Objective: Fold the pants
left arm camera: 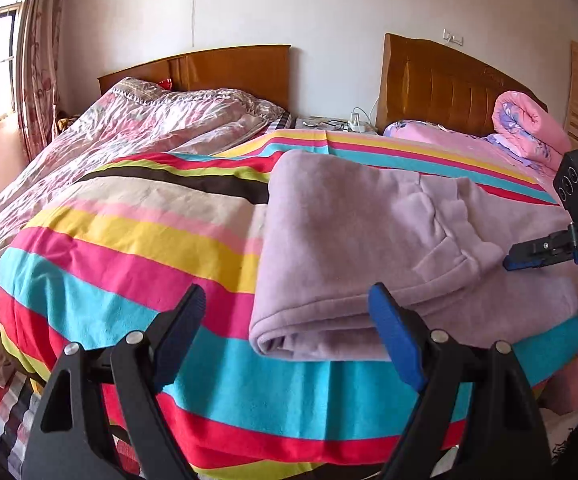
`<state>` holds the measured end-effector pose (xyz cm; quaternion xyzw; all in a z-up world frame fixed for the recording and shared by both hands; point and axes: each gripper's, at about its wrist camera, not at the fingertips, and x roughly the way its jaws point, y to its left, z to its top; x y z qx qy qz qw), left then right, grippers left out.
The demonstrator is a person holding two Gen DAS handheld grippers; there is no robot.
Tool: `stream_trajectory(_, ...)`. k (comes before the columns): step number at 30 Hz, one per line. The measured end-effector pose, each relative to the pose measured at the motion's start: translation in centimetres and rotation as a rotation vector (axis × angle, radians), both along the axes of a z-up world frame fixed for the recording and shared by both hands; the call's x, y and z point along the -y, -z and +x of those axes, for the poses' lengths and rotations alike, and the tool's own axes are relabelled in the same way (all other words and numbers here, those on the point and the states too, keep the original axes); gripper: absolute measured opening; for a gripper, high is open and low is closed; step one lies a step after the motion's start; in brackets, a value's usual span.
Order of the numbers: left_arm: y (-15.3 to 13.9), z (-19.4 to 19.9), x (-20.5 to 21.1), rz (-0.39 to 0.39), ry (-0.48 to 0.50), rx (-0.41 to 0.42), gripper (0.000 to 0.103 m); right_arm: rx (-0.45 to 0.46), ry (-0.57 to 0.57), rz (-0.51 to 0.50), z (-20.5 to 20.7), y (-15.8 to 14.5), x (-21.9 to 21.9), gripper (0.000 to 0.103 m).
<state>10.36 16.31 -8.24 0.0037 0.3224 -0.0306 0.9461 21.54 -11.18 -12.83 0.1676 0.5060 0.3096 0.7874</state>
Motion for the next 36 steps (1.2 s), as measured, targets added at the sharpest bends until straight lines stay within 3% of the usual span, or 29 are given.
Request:
stream_trajectory(6, 2.3, -1.2, -0.7, -0.003, 0.029, -0.032, 0.083, -0.044, 0.015, 0.022, 2.2, 0.2, -1.6, 0.065)
stream_trajectory(8, 2.9, -1.0, -0.4, 0.0, 0.038, -0.04, 0.083, -0.064, 0.028, 0.02, 2.6, 0.4, -1.7, 0.048)
stream_trajectory(9, 3.2, -1.0, -0.4, 0.002, 0.038, -0.045, 0.083, -0.075, 0.035, 0.024, 2.6, 0.6, -1.7, 0.029)
stream_trajectory(10, 3.5, -1.0, -0.5, 0.007, 0.038, -0.049, 0.083, -0.077, 0.043, 0.036, 2.4, 0.8, -1.5, 0.018)
stream_trajectory(13, 3.8, -1.0, -0.6, 0.012, 0.044, -0.049, 0.083, -0.016, 0.071, 0.069, 1.4, -1.0, -1.0, 0.015)
stream_trajectory(19, 3.4, -0.5, -0.3, 0.056, 0.059, -0.05, 0.083, 0.2, 0.079, 0.104, -1.4, -9.5, -2.2, 0.014)
stream_trajectory(22, 3.4, 0.2, -0.4, 0.117, 0.003, -0.044, 0.084, 0.271, 0.105, 0.072, -3.3, -11.1, -1.1, 0.014)
stream_trajectory(25, 3.4, 1.2, -2.3, 0.069, -0.079, -0.062, 0.089, 0.198, 0.172, 0.012, -4.4, -7.8, 1.7, 0.014)
stream_trajectory(27, 3.7, 1.4, -3.0, 0.019, -0.073, -0.076, 0.091, 0.119, 0.208, -0.047, -4.7, -3.5, 2.9, 0.014)
stream_trajectory(29, 4.1, 1.3, -2.7, 0.031, -0.068, -0.088, 0.091, 0.022, 0.224, -0.051, -4.6, 0.9, 3.3, 0.014)
stream_trajectory(30, 4.3, 1.3, -2.6, 0.031, -0.071, -0.091, 0.092, 0.047, 0.236, -0.014, -4.9, 1.2, 3.6, 0.014)
stream_trajectory(33, 4.4, 1.3, -3.2, -0.007, -0.079, -0.106, 0.092, 0.071, 0.221, -0.024, -5.1, 0.1, 3.4, 0.014)
stream_trajectory(36, 4.4, 1.2, -3.1, 0.003, -0.082, -0.108, 0.092, 0.122, 0.2, -0.032, -5.6, -1.7, 2.8, 0.014)
